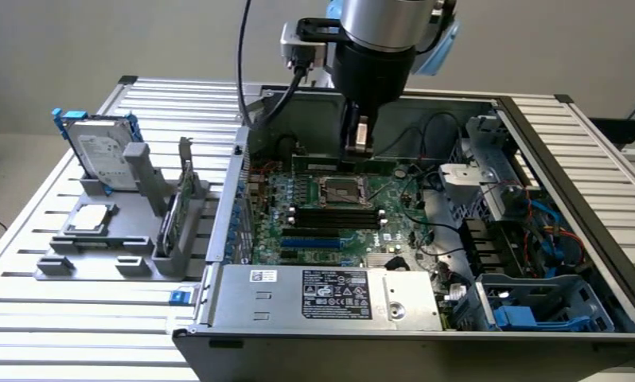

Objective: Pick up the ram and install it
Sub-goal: 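Pick up the ram and move it above insertion slot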

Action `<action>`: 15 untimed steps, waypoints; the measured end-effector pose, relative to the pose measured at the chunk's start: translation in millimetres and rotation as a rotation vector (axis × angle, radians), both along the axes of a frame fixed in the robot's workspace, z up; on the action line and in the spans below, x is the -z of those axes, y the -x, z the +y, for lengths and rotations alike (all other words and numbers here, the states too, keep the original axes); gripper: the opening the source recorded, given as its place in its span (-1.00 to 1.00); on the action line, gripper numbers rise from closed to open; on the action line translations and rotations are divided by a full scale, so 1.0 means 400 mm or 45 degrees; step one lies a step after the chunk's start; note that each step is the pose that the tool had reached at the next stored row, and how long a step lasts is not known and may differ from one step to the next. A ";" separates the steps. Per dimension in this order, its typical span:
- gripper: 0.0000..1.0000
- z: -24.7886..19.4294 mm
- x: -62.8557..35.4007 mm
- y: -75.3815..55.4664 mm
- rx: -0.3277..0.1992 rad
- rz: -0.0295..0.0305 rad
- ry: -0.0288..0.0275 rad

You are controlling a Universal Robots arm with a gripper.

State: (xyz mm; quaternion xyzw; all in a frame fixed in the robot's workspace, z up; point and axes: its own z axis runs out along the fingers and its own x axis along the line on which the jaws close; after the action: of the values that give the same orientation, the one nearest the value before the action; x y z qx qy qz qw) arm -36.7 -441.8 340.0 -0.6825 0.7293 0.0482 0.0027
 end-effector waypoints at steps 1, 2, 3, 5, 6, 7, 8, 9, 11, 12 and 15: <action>-0.71 0.002 0.004 0.000 0.004 0.0000 0.0001; -0.71 0.004 0.008 -0.001 0.007 0.0001 0.0002; -0.71 0.008 0.013 -0.001 0.008 0.0000 0.0000; -0.71 0.018 0.022 -0.002 0.009 -0.0001 0.0000; -0.71 0.023 0.027 -0.003 0.009 0.0000 0.0001; -0.71 0.028 0.031 -0.004 0.009 0.0001 0.0002; -0.71 0.030 0.036 -0.005 0.009 0.0000 0.0000; -0.71 0.032 0.041 -0.006 0.009 -0.0002 -0.0004; -0.71 0.033 0.050 -0.007 0.009 0.0000 0.0002; -0.71 0.034 0.054 -0.008 0.009 0.0000 0.0002; -0.71 0.034 0.068 -0.009 0.009 0.0000 0.0004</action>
State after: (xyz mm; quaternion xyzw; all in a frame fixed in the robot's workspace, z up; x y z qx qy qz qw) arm -33.0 -428.3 312.9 -0.6799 0.7317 0.0481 0.0028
